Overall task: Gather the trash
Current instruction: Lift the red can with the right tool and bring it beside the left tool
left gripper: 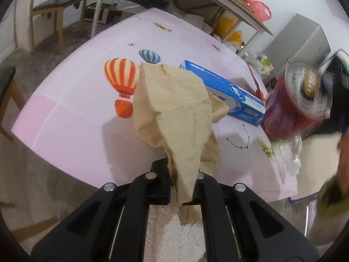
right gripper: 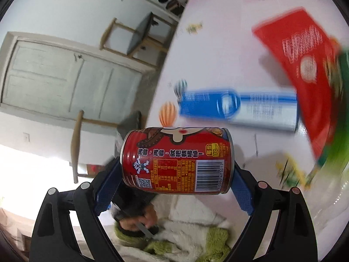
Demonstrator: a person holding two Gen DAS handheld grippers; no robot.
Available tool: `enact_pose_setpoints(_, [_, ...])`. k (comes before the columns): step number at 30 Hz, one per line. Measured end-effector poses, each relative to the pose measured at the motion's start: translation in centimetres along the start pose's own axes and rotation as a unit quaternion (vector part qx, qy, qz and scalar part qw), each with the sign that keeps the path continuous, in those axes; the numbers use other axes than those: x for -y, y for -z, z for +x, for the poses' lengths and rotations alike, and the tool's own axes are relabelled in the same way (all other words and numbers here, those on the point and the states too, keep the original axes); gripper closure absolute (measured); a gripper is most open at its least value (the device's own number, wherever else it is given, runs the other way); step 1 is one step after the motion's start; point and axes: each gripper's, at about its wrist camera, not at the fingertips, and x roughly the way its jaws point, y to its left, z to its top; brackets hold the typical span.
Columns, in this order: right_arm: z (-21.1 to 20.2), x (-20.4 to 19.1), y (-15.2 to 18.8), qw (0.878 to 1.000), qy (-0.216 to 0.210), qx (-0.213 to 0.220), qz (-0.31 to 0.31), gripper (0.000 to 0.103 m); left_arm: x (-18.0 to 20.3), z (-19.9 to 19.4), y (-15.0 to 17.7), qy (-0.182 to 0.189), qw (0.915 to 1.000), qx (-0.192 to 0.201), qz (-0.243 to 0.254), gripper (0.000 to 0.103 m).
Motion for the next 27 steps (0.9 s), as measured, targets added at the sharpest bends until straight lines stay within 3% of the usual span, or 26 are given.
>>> enact_pose_setpoints(4, [2.6,2.2,1.5,0.999,0.004,-0.011,0.031,0.015,-0.8,0.0,0.0,0.022,0.9991,-0.008,-0.036,0.1])
enact_pose_setpoints(10, [3.2,3.3,1.9,0.999,-0.01,0.001,0.039,0.015,0.2,0.2,0.2,0.014,0.9993,-0.01,-0.034,0.1])
enact_pose_setpoints(17, [2.6,3.9,2.4,0.999,0.036,0.016,0.032,0.01,1.4,0.5,0.3,-0.011,0.9999,-0.001,-0.01,0.1])
enact_pose_setpoints(27, [2.0,3.7,2.4,0.994,0.104,0.037,0.014,0.01,1.9,0.7,0.3,-0.016,0.9999,0.002,-0.001,0.1])
